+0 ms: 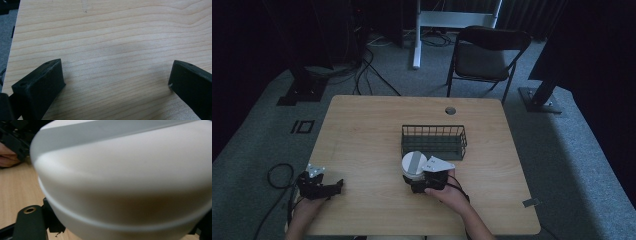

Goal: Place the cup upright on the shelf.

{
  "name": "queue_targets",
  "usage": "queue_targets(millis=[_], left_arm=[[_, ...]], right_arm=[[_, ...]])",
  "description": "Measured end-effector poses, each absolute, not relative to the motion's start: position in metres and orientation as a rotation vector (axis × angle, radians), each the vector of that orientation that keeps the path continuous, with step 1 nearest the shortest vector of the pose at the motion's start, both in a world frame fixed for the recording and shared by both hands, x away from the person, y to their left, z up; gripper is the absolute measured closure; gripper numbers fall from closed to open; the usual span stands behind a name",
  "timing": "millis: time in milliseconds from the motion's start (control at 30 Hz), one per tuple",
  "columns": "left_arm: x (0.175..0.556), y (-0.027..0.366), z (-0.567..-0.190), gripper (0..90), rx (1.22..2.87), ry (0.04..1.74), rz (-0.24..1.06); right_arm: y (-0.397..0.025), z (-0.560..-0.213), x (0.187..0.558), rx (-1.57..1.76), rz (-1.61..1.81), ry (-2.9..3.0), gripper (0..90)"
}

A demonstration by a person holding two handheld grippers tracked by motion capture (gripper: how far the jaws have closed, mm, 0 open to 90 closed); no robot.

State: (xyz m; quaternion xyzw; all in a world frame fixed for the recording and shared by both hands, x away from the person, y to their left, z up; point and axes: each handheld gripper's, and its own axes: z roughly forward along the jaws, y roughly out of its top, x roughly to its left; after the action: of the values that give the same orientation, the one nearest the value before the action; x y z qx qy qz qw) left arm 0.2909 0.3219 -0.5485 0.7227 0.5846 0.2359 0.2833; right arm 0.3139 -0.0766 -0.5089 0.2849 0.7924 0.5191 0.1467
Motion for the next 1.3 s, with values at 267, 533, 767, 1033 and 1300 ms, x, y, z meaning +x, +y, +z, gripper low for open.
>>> queue_targets(millis=[267, 533, 767, 1033, 1300], left_arm=[[0.291, 0.322, -0.549, 0.1, 1.934, 1.565, 0.631], [0.291, 0.322, -0.549, 0.1, 1.933, 1.565, 0.631], [0.291, 0.322, -0.549, 0.1, 1.934, 1.565, 0.632], [0.291, 0.322, -0.549, 0.1, 1.934, 1.565, 0.632], [0.291, 0.322, -0.549, 0.1, 1.933, 1.565, 0.632]], right_arm=[[-0.076, -0.491, 0.318, 0.826, 1.536, 2.234, 17.8], [-0.077, -0.469, 0.325, 0.807, 1.549, 2.179, 17.8], [-0.08, -0.455, 0.332, 0.824, 1.584, 2.134, 17.8], [-0.085, -0.443, 0.342, 0.864, 1.546, 2.076, 17.8], [-0.092, -0.436, 0.353, 0.918, 1.504, 2.015, 17.8]])
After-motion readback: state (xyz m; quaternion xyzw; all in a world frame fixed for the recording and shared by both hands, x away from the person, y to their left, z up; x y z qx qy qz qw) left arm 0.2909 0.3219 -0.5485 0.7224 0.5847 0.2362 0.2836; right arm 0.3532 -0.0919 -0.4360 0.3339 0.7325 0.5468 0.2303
